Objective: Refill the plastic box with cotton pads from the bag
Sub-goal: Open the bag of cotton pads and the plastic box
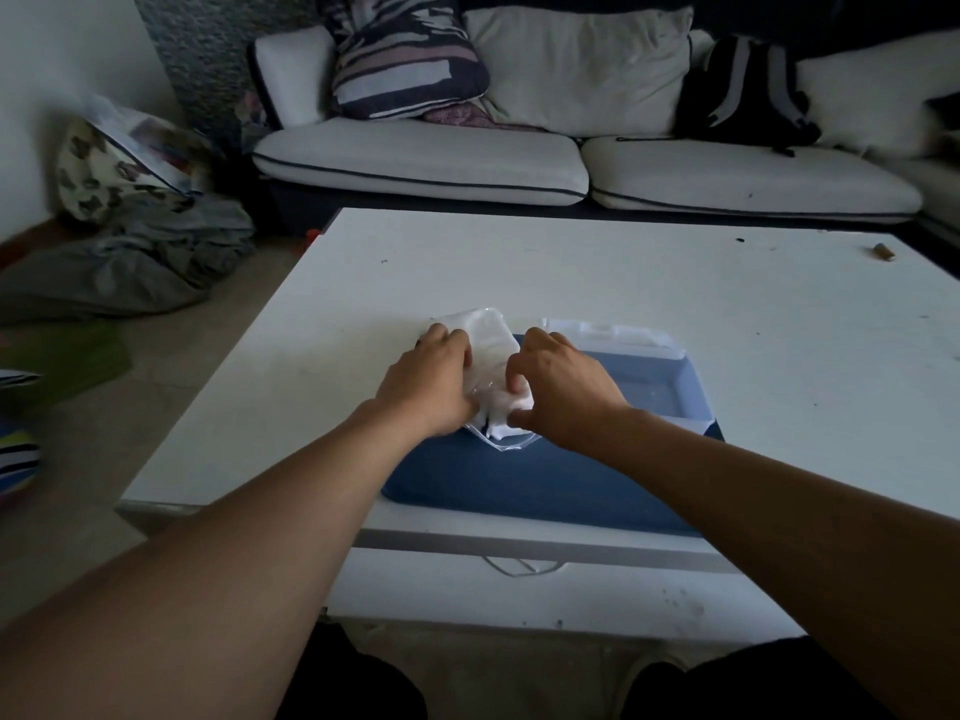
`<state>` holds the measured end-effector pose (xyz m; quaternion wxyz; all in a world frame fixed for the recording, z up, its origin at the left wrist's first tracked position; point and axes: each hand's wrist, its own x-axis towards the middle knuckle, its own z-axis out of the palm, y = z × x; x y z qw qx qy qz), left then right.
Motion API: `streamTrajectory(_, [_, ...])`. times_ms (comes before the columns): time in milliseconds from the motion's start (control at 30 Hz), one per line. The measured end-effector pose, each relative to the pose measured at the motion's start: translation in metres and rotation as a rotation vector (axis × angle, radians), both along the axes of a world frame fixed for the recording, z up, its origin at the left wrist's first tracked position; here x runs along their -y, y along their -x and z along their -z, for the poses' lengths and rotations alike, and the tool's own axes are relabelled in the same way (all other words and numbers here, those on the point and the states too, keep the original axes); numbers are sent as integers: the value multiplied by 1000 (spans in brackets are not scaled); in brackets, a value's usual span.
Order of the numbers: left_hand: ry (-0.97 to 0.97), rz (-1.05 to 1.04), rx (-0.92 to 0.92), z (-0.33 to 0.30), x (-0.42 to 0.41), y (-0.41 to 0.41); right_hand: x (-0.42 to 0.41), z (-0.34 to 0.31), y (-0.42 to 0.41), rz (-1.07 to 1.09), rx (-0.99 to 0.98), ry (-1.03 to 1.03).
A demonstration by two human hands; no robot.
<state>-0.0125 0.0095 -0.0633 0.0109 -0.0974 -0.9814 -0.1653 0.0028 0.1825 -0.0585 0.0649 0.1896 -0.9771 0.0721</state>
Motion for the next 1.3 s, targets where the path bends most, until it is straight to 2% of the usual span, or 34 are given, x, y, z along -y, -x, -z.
streamTrajectory(333, [95, -13, -60, 4, -6, 2, -4, 10, -4, -19, 18, 7])
streamTrajectory(467, [84, -27, -87, 4, -5, 1, -7, 2, -6, -85, 41, 109])
streamTrajectory(533, [70, -21, -68, 3, -4, 0, -11, -12, -4, -52, 82, 273])
streamTrajectory(567, [63, -22, -47, 1, -4, 0, -14, -21, -2, 2, 135, 420])
streamTrajectory(700, [83, -6, 120, -10, -4, 0, -33, -51, 1, 181, 551, 1297])
streamTrajectory(767, [-75, -24, 238, -22, -7, 0, -39, -52, -1, 240, 652, 1507])
streamTrajectory(900, [-848, -180, 150, -50, -29, -4, -36, -50, -1, 274, 729, 1701])
streamTrajectory(967, [-1208, -253, 238, -58, -43, -7, -33, -52, -1, 257, 820, 1819])
streamTrajectory(1033, [-1443, -267, 355, -62, -53, -11, -32, -56, -1, 188, 927, 1949])
streamTrajectory(1167, [-1655, -276, 369, -67, -60, -14, -42, -66, -4, 109, 1032, 2176])
streamTrajectory(1200, [-1632, -237, 348, -67, -59, -15, -44, -67, -4, 114, 1030, 2186])
streamTrajectory(1300, [-1375, -93, 181, -62, -57, -15, -51, -63, -2, 114, 1010, 2185])
